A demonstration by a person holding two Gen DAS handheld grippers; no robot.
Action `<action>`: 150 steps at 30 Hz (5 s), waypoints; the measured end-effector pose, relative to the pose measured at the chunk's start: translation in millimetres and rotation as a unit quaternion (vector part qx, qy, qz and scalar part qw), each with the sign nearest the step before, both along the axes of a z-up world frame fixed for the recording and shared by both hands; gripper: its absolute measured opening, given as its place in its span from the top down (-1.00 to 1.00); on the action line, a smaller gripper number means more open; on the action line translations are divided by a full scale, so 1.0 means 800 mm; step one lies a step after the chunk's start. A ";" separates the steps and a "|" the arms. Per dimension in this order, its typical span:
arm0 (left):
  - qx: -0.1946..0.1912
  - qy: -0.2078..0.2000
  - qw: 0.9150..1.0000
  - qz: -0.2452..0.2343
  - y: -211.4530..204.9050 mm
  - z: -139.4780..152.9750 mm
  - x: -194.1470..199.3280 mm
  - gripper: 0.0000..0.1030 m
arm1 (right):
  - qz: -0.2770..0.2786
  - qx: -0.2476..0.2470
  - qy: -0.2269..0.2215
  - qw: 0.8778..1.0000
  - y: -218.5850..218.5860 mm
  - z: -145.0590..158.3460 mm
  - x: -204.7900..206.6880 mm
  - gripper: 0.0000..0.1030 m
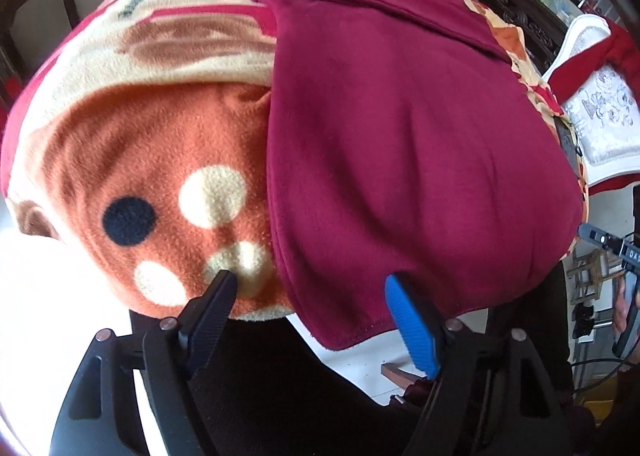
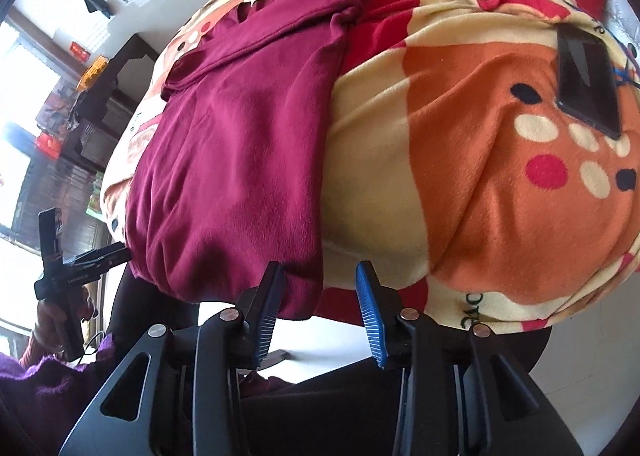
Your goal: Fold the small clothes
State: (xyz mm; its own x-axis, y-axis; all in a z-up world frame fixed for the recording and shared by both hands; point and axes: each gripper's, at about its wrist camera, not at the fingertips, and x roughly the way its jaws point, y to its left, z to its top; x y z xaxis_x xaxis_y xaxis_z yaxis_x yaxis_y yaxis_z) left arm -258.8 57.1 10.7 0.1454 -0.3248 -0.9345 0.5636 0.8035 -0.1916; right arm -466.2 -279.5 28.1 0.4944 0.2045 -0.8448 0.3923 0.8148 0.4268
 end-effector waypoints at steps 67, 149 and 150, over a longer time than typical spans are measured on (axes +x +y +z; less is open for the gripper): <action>-0.078 -0.202 0.976 0.013 -0.118 0.161 0.159 0.86 | -0.038 -0.010 -0.215 0.976 -0.137 0.131 0.142 1.00; 0.018 -0.185 0.977 0.100 -0.221 0.072 0.375 -0.57 | -0.041 -0.085 -0.076 0.993 -0.184 0.064 0.371 0.74; 0.016 -0.186 0.978 0.097 -0.219 0.076 0.369 -0.57 | -0.038 -0.087 -0.069 0.993 -0.179 0.063 0.364 0.74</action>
State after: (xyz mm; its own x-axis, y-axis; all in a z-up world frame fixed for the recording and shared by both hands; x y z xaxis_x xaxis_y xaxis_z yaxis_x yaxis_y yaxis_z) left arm 36.1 -118.0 71.9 0.5336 -0.2289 -0.8142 0.4266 0.9041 0.0254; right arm -174.7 -422.8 78.1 0.6165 0.0194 -0.7871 0.4029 0.8511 0.3366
